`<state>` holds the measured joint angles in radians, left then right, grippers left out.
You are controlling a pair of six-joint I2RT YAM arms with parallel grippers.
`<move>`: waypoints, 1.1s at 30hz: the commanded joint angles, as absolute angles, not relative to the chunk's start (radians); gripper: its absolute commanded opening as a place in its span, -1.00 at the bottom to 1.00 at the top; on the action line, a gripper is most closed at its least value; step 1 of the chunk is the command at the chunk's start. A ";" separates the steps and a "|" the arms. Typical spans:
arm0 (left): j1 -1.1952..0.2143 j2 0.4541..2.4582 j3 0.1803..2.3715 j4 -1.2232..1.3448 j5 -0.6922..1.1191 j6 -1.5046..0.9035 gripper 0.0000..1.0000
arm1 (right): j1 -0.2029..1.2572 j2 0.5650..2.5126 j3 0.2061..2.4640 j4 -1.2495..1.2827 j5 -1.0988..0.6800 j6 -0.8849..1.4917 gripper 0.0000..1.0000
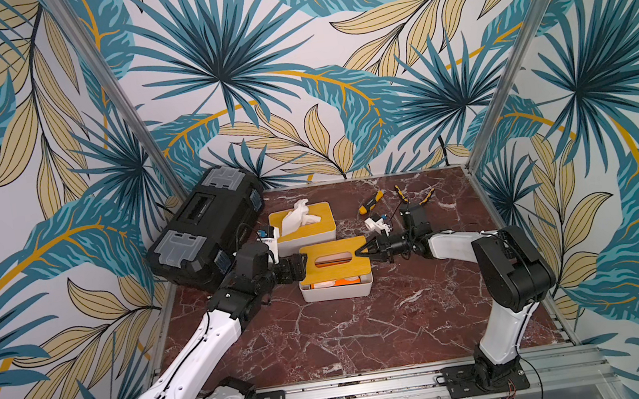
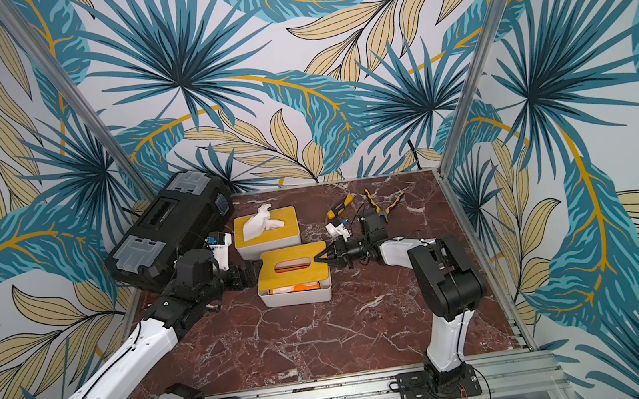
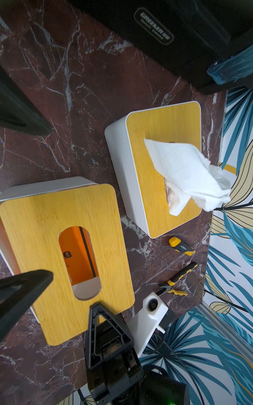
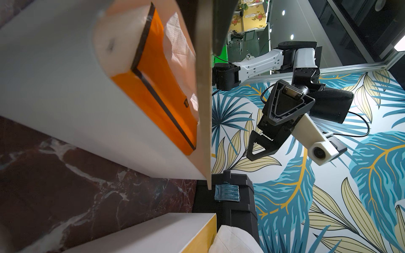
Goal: Put the tissue paper into the tissue box
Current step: Close the box lid on the tissue box.
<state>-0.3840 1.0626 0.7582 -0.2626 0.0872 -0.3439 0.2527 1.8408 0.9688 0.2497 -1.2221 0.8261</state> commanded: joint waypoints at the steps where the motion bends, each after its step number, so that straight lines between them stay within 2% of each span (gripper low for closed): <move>1: -0.375 1.069 0.770 -0.265 0.079 -0.328 1.00 | 0.253 1.851 0.940 0.246 -1.245 0.835 -1.00; 24: -0.370 1.113 0.760 -0.241 0.083 -0.336 1.00 | 0.253 1.844 0.907 0.315 -1.244 0.881 -1.00; 33: -0.343 1.189 0.735 -0.160 0.192 -0.388 1.00 | 0.253 1.855 0.905 0.348 -1.233 0.913 -1.00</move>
<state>-0.3511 1.1683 0.7563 -0.1989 0.1432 -0.3729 0.2531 1.8408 0.9257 0.3176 -1.2430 0.8925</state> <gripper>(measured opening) 0.999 0.071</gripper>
